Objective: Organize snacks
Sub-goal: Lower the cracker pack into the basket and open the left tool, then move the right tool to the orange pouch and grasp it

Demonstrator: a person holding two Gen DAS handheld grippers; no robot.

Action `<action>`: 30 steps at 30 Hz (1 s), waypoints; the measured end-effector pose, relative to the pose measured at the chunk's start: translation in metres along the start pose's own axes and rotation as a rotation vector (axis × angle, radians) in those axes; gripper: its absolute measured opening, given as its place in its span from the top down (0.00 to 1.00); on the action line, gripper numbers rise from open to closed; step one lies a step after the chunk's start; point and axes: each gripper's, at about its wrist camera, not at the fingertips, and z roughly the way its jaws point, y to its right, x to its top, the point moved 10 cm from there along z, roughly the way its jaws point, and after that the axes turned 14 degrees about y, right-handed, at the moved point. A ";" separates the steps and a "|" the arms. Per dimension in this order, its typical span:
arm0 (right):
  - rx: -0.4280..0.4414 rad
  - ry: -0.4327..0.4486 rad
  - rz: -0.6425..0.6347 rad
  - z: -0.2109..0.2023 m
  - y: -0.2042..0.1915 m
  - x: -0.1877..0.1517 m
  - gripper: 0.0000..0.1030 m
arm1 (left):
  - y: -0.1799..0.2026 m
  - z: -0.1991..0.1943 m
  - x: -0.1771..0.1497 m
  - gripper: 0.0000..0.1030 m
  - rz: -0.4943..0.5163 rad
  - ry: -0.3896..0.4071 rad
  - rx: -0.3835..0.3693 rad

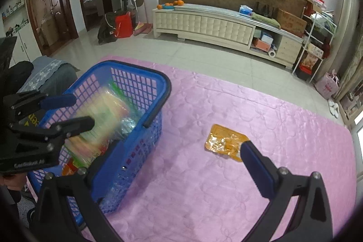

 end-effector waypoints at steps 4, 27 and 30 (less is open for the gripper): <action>0.002 -0.002 0.015 -0.009 0.005 0.003 0.00 | 0.010 -0.010 0.002 0.31 0.027 0.000 -0.003; -0.036 -0.117 0.069 -0.012 0.063 0.038 0.00 | -0.015 -0.014 0.029 0.22 -0.130 -0.162 0.097; -0.023 -0.175 0.117 0.007 0.071 0.025 0.00 | -0.024 -0.007 0.029 0.22 -0.153 -0.184 0.114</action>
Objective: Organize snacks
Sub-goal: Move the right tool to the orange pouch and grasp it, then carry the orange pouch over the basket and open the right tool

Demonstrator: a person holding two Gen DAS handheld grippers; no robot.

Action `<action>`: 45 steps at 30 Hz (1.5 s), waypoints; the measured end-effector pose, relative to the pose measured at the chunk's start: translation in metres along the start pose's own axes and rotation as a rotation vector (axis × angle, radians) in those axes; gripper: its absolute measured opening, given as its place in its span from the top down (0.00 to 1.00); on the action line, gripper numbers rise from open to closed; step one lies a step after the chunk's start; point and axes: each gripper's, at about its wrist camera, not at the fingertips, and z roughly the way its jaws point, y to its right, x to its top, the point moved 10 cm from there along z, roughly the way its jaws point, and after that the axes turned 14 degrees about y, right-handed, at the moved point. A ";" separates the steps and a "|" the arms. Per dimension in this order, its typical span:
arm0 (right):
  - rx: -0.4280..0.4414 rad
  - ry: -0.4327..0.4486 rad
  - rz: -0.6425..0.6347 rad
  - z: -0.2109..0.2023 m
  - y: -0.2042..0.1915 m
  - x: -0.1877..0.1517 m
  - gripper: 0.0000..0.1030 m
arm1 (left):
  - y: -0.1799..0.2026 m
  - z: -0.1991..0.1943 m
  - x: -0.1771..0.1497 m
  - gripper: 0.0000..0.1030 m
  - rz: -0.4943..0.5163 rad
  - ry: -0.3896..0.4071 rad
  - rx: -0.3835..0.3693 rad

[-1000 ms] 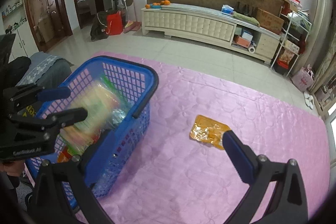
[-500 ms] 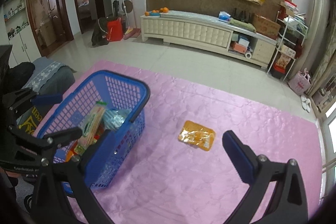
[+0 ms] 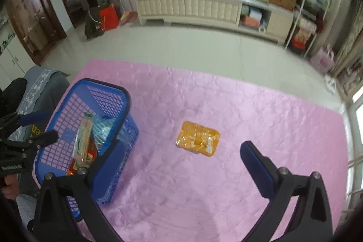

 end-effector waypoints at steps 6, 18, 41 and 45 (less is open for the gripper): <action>0.018 -0.127 0.059 0.052 0.008 -0.027 0.00 | -0.014 0.031 -0.008 0.22 -0.070 -0.094 0.045; 0.010 -0.276 0.139 0.134 0.027 -0.059 0.00 | -0.011 0.081 -0.011 0.22 -0.066 -0.171 0.032; -0.033 -0.304 -0.058 0.159 0.017 -0.077 0.56 | 0.000 0.091 -0.011 0.22 -0.007 -0.160 0.022; -0.005 -0.319 -0.069 0.156 0.009 -0.077 0.58 | -0.001 0.092 -0.015 0.22 -0.021 -0.165 0.021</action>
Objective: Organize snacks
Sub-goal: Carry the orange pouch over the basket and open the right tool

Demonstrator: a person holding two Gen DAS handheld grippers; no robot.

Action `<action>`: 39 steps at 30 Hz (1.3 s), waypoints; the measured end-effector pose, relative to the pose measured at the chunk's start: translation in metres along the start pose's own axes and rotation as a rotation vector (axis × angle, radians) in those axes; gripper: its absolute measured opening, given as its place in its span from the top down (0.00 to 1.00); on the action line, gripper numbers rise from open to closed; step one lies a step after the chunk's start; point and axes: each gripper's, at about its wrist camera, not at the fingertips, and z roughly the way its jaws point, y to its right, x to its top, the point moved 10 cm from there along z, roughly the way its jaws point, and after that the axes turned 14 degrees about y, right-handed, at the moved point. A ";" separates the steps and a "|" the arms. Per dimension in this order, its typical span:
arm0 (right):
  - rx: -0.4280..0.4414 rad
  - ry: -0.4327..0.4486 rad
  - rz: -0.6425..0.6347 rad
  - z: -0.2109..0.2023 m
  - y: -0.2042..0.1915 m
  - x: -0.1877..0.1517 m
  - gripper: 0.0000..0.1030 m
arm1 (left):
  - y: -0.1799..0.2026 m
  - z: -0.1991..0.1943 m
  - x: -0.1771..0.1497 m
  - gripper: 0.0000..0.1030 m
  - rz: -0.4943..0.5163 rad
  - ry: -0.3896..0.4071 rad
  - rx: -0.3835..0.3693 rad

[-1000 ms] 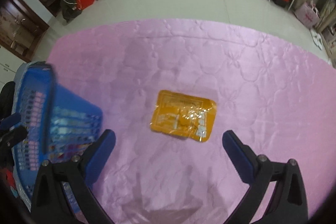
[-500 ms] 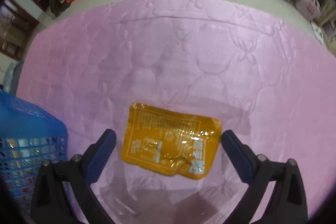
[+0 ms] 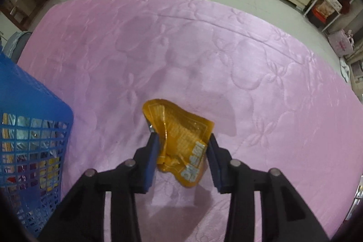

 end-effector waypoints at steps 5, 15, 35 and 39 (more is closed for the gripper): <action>0.020 0.040 0.012 -0.012 -0.001 -0.001 0.70 | -0.001 -0.004 0.000 0.22 -0.001 0.007 -0.008; 0.090 0.068 0.073 -0.051 0.006 -0.023 0.92 | 0.002 -0.036 -0.012 0.22 0.009 0.032 -0.004; 0.122 0.311 -0.006 -0.219 -0.064 0.002 0.92 | -0.004 -0.170 -0.026 0.22 0.038 0.190 -0.001; 0.146 0.348 -0.035 -0.238 -0.087 0.012 0.92 | -0.012 -0.180 -0.029 0.22 0.053 0.211 -0.003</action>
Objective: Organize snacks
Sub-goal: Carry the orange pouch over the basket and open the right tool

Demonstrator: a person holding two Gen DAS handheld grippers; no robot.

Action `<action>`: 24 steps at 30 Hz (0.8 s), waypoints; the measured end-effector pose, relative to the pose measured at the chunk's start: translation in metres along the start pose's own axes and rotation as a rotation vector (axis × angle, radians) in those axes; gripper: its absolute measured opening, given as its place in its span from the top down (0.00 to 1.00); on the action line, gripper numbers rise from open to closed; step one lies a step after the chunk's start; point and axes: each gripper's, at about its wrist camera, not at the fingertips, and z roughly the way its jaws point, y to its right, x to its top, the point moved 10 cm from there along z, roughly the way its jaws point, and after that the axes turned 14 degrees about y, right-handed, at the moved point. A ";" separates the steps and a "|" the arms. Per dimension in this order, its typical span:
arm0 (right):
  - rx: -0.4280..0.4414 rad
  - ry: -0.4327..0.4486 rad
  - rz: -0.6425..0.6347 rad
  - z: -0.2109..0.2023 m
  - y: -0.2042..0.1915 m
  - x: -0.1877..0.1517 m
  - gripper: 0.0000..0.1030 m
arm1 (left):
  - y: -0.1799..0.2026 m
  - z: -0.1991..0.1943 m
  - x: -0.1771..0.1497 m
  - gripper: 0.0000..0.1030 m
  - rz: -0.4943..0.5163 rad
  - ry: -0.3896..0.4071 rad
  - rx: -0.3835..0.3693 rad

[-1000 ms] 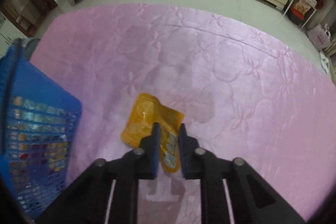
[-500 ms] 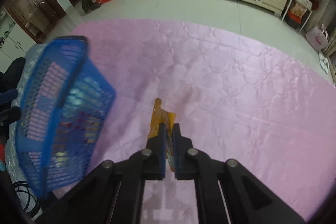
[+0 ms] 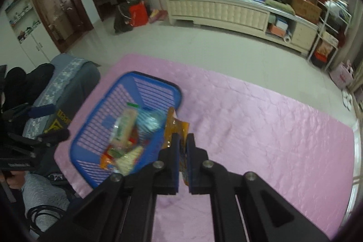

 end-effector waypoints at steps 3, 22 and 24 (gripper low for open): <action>0.018 0.007 -0.027 0.005 -0.020 0.009 0.92 | -0.010 0.002 0.000 0.22 -0.005 0.003 0.003; -0.088 -0.069 -0.207 0.103 -0.050 0.009 0.92 | -0.045 0.069 -0.006 0.22 -0.023 -0.043 -0.011; -0.116 -0.075 -0.238 0.109 -0.049 0.007 0.92 | -0.043 0.073 -0.004 0.22 -0.024 -0.039 -0.023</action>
